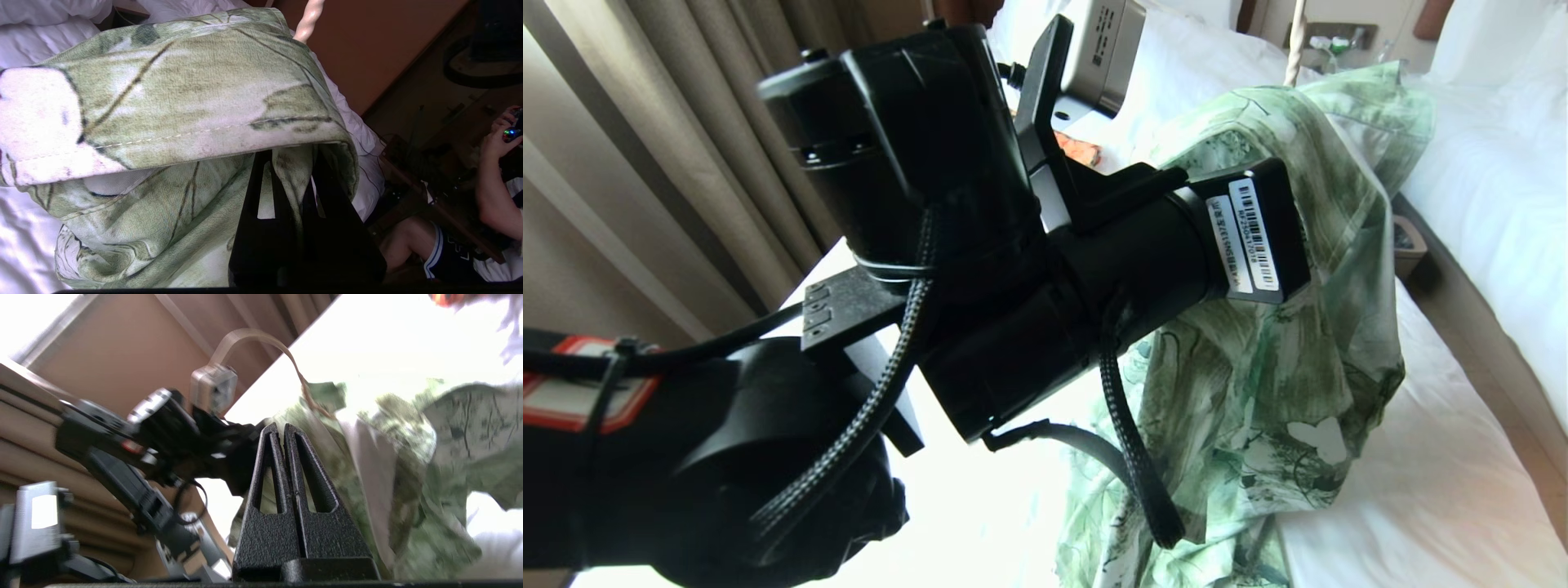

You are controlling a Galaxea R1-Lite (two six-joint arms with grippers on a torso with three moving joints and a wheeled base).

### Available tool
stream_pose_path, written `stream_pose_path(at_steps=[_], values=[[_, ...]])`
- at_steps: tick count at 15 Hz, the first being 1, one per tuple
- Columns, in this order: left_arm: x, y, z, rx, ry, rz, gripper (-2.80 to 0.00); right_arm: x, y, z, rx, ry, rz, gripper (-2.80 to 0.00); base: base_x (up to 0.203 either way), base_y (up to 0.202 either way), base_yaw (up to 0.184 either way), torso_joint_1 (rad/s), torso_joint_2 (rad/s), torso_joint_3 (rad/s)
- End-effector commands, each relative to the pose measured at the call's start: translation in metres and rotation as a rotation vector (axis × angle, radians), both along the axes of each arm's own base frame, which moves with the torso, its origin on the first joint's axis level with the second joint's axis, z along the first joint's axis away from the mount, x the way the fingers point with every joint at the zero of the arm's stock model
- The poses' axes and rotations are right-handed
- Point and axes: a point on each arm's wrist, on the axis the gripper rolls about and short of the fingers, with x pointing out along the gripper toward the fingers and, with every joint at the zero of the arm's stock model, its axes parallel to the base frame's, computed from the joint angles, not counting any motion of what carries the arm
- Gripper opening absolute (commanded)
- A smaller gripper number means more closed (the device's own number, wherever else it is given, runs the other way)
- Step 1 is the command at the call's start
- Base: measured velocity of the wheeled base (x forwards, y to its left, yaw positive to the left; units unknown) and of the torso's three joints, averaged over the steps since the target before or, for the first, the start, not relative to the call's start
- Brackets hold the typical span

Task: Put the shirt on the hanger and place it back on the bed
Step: Take the clothes hanger out of the clothes

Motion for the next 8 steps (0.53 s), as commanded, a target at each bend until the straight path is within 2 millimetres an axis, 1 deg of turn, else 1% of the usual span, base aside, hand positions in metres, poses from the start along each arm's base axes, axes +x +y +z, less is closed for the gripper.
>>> stream_pose_path(at_steps=[1,3,4,6,8], values=[[0.0005,-0.0001,0.0009,-0.009,-0.001,0.001,-2.80,0.0246,0.0076,-0.0156,-0.113,0.064,0.009,-2.80,0.000,0.000,0.000,0.000,0.00,0.000],[0.0002,0.0009,0.0025,-0.013,-0.003,0.002,-2.80,0.0247,0.0070,-0.0192,-0.187,0.020,-0.010,-2.80,0.000,0.000,0.000,0.000,0.00,0.000],[-0.0003,0.0016,0.0034,-0.014,-0.004,0.001,-2.80,0.0241,0.0072,-0.0178,-0.197,-0.008,-0.015,0.00,0.000,0.000,0.000,0.000,0.00,0.000],[-0.0006,0.0013,0.0029,-0.012,-0.003,0.000,-2.80,0.0231,0.0113,-0.0157,-0.204,-0.052,0.013,0.00,0.000,0.000,0.000,0.000,0.00,0.000],[-0.0018,0.0012,0.0024,-0.011,0.000,-0.003,-2.80,0.0287,0.0140,-0.0175,-0.246,-0.094,0.026,0.00,0.000,0.000,0.000,0.000,0.00,0.000]])
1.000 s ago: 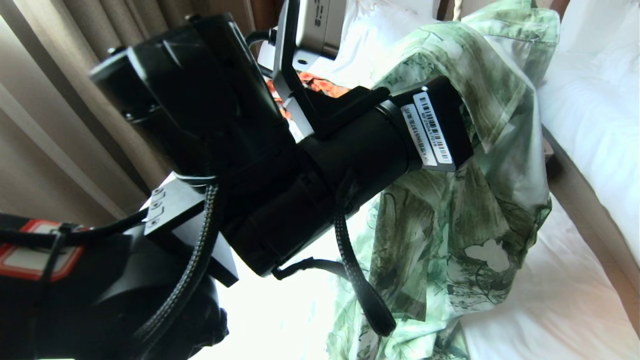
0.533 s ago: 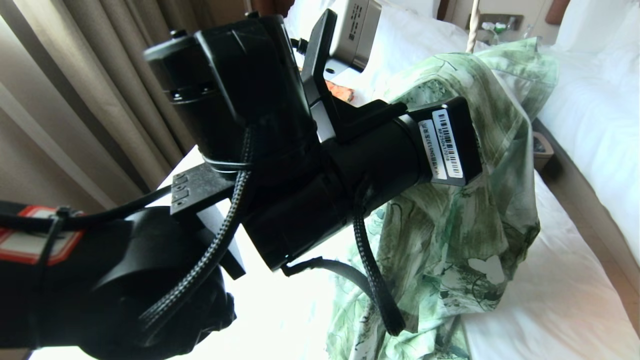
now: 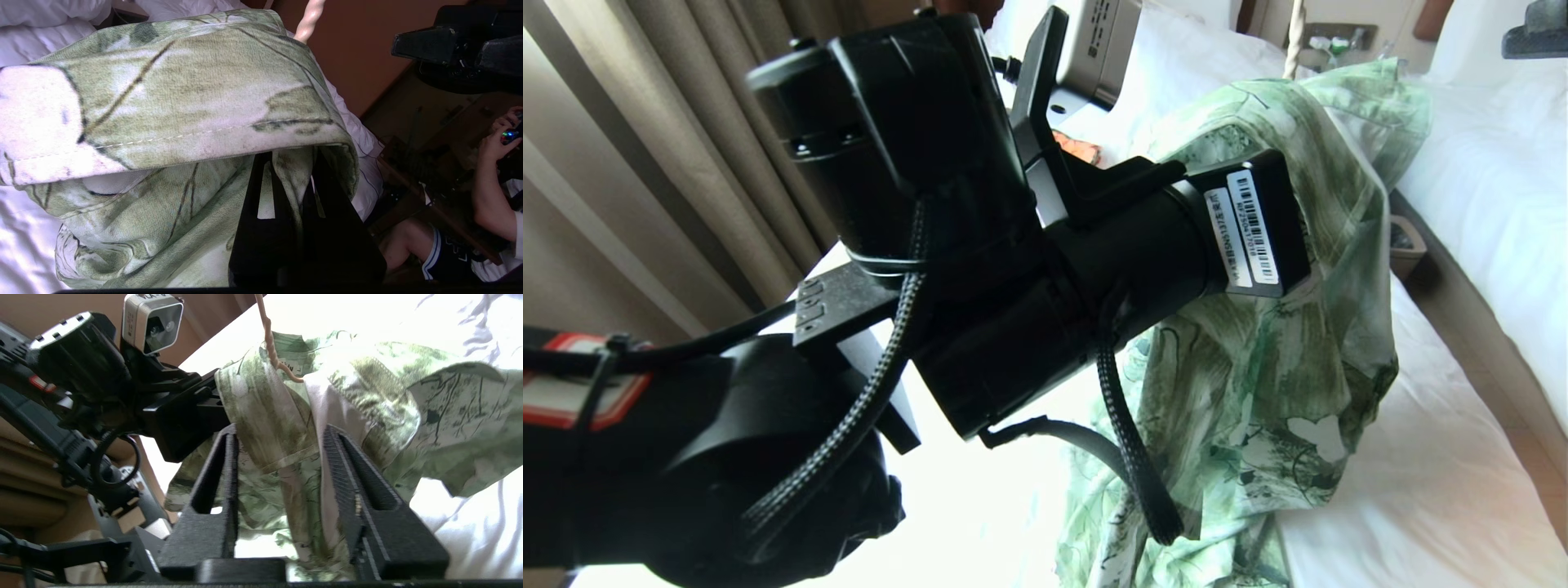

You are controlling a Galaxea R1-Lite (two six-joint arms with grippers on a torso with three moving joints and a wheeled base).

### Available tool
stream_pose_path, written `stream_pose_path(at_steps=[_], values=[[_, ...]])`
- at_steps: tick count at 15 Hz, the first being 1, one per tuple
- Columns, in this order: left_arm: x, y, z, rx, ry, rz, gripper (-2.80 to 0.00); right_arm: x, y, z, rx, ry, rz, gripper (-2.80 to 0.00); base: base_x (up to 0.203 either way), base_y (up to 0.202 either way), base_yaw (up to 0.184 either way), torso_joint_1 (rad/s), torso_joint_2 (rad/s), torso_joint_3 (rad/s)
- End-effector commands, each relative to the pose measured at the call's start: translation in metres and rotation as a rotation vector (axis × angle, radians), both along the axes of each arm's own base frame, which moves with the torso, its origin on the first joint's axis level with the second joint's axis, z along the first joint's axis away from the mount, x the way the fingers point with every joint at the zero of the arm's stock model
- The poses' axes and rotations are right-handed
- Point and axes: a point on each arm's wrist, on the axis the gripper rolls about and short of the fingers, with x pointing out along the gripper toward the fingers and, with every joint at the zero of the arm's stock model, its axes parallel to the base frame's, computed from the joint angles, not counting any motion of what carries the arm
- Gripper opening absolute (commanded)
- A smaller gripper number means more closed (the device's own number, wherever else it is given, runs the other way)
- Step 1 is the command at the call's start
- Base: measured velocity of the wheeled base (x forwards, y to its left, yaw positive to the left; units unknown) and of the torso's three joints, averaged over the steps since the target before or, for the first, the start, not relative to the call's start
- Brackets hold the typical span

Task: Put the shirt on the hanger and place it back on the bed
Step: Take the clothes hanger out of the clothes

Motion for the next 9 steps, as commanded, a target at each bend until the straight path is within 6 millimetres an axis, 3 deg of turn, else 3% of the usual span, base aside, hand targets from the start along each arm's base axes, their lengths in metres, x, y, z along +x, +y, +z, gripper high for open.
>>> stream_pose_path(at_steps=[1,5,9], values=[[-0.001,0.001,0.002,-0.008,-0.002,0.000,-2.80,0.008,0.007,-0.002,-0.028,-0.025,0.032,0.00,0.000,0.000,0.000,0.000,0.00,0.000],[-0.002,0.003,0.002,-0.010,-0.003,-0.002,-2.80,0.022,0.022,-0.003,-0.080,-0.135,0.039,0.00,0.000,0.000,0.000,0.000,0.00,0.000],[-0.006,0.007,0.007,-0.020,-0.009,-0.007,-2.80,0.022,0.038,-0.003,-0.083,-0.162,0.065,0.00,0.000,0.000,0.000,0.000,0.00,0.000]])
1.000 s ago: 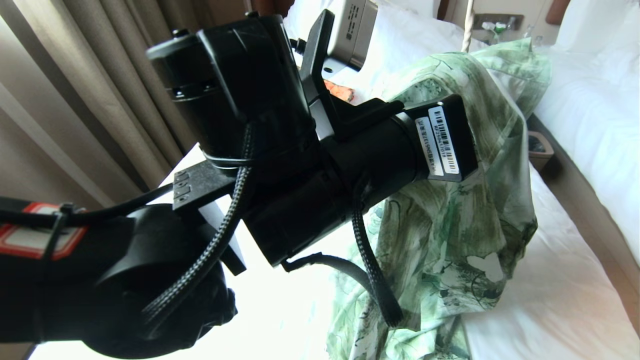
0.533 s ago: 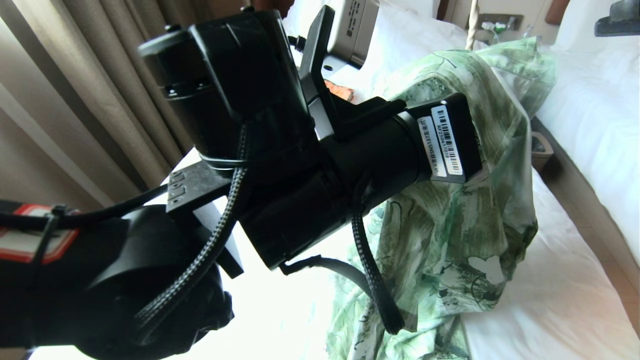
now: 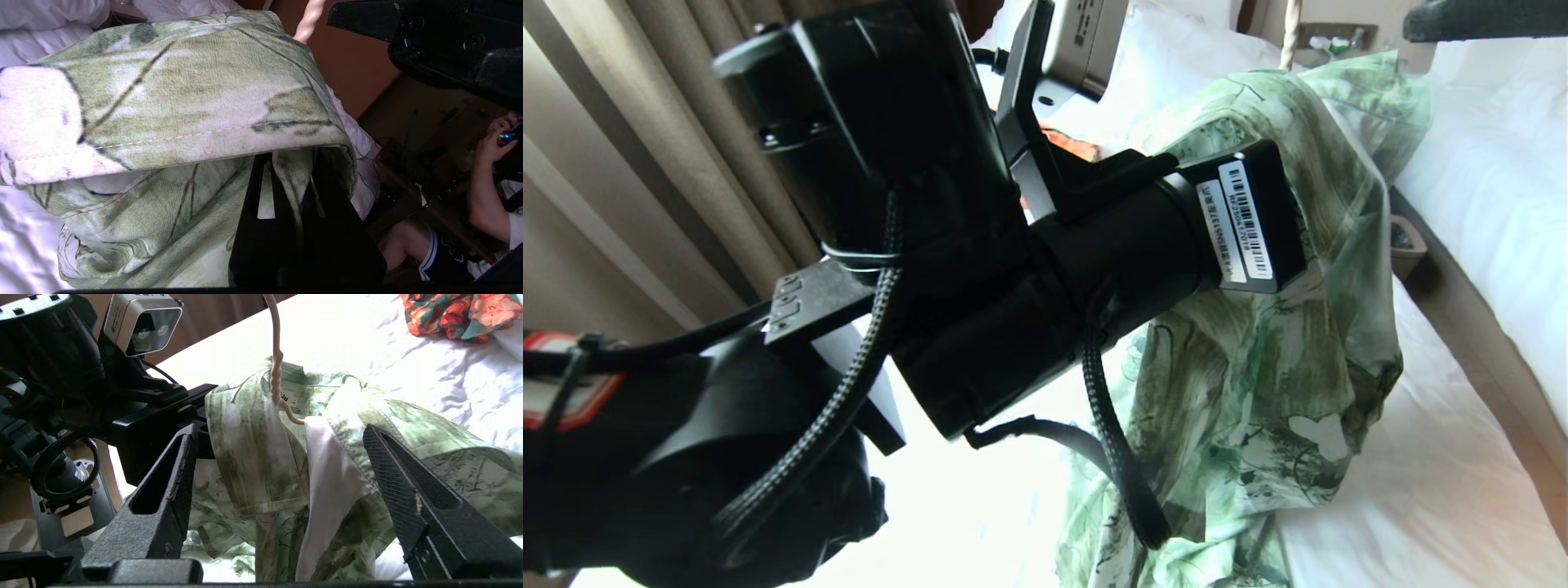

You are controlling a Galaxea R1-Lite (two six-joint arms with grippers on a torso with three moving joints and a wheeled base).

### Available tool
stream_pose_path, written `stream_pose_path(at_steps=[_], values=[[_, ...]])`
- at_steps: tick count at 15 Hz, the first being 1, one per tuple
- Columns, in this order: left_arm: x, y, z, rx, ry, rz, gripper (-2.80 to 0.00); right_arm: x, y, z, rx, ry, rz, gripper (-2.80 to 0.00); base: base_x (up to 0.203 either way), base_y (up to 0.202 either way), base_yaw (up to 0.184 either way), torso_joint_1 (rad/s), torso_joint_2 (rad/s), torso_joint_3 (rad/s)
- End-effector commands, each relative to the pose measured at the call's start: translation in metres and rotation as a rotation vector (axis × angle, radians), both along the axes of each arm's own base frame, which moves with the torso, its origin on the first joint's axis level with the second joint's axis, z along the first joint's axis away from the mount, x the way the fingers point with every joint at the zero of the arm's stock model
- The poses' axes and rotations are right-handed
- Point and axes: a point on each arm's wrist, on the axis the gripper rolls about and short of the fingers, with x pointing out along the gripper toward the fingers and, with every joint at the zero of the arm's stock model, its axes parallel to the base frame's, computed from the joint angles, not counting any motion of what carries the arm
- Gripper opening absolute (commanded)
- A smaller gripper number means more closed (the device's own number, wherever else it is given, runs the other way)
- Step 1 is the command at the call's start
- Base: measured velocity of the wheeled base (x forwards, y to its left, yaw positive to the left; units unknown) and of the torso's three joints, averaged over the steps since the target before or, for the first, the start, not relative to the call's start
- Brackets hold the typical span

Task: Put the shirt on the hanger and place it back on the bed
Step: Take the clothes hanger out of the clothes

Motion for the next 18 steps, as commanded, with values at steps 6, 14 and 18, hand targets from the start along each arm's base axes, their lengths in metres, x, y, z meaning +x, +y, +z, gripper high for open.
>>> stream_pose_path(at_steps=[6,14,18], values=[[-0.015,0.013,0.013,0.020,0.012,-0.020,-2.80,0.015,0.047,-0.005,-0.001,-0.043,0.019,0.00,0.000,0.000,0.000,0.000,0.00,0.000],[-0.021,0.024,0.018,0.021,0.012,-0.023,-2.80,0.032,0.083,-0.010,0.042,-0.074,0.007,-2.80,0.000,0.000,0.000,0.000,0.00,0.000],[-0.024,0.026,0.021,0.015,0.010,-0.028,-2.80,0.036,0.092,-0.013,0.064,-0.058,0.019,-2.80,0.000,0.000,0.000,0.000,0.00,0.000]])
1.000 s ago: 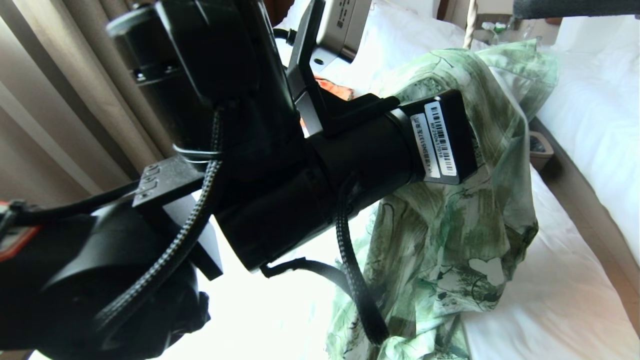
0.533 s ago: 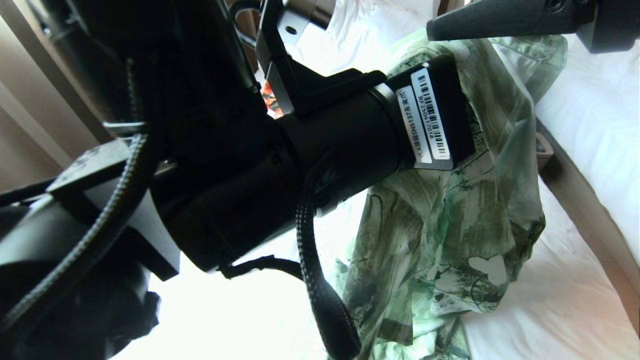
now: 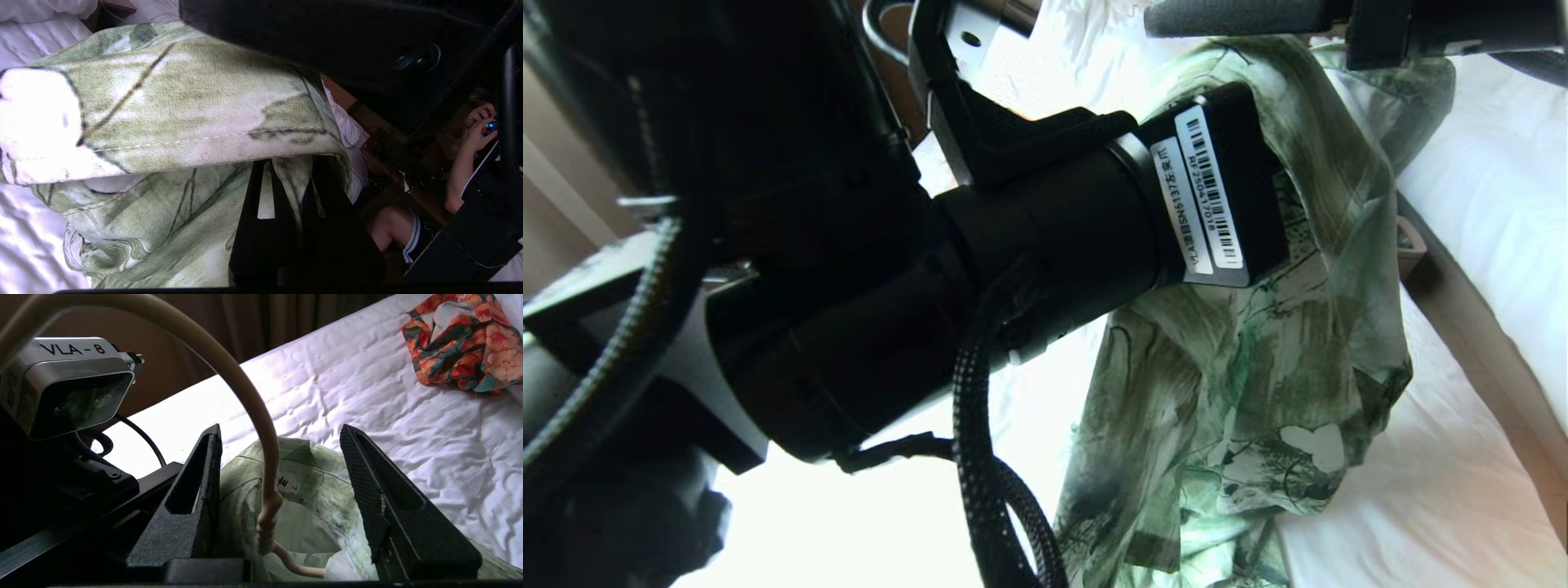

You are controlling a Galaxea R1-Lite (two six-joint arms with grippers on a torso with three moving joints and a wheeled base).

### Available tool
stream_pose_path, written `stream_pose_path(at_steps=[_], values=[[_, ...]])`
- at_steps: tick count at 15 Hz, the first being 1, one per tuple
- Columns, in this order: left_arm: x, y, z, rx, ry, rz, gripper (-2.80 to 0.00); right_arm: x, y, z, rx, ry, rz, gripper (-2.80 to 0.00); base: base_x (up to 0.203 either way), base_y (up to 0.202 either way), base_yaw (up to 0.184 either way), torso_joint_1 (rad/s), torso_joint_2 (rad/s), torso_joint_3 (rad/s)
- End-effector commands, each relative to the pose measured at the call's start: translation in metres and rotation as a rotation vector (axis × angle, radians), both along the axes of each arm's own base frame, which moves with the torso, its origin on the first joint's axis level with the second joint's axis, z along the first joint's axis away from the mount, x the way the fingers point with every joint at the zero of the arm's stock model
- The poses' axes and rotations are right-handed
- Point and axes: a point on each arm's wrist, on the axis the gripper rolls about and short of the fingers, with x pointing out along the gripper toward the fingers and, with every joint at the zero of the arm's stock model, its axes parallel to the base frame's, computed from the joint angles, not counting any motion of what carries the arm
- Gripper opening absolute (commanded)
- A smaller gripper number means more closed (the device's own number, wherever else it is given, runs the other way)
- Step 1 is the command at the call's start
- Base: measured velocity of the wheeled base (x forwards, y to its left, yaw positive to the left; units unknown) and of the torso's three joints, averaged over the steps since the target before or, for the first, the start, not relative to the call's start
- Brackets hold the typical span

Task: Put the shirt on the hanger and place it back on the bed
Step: Take the clothes hanger out of the clothes

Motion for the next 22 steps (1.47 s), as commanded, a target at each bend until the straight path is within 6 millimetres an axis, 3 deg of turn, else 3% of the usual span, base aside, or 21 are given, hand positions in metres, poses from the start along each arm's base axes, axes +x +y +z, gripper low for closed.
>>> stream_pose_path(at_steps=[1,11,12,16,22], values=[[-0.002,0.004,0.004,-0.002,0.002,0.000,-2.80,0.003,0.006,-0.004,-0.011,0.012,0.008,-2.80,0.000,0.000,0.000,0.000,0.00,0.000],[-0.011,0.008,0.003,0.029,0.015,-0.021,-2.80,0.001,0.008,0.002,0.034,-0.012,-0.028,-2.80,0.000,0.000,0.000,0.000,0.00,0.000],[-0.011,0.008,0.002,0.033,0.016,-0.022,0.00,0.001,0.008,0.002,0.034,-0.014,-0.032,-2.80,0.000,0.000,0.000,0.000,0.00,0.000],[-0.014,0.013,0.000,0.040,0.016,-0.029,0.00,0.002,0.008,0.002,0.039,-0.020,-0.059,-2.80,0.000,0.000,0.000,0.000,0.00,0.000],[-0.035,0.054,-0.013,0.105,0.027,-0.098,0.00,0.008,0.009,0.006,0.075,-0.058,-0.144,-2.80,0.000,0.000,0.000,0.000,0.00,0.000]])
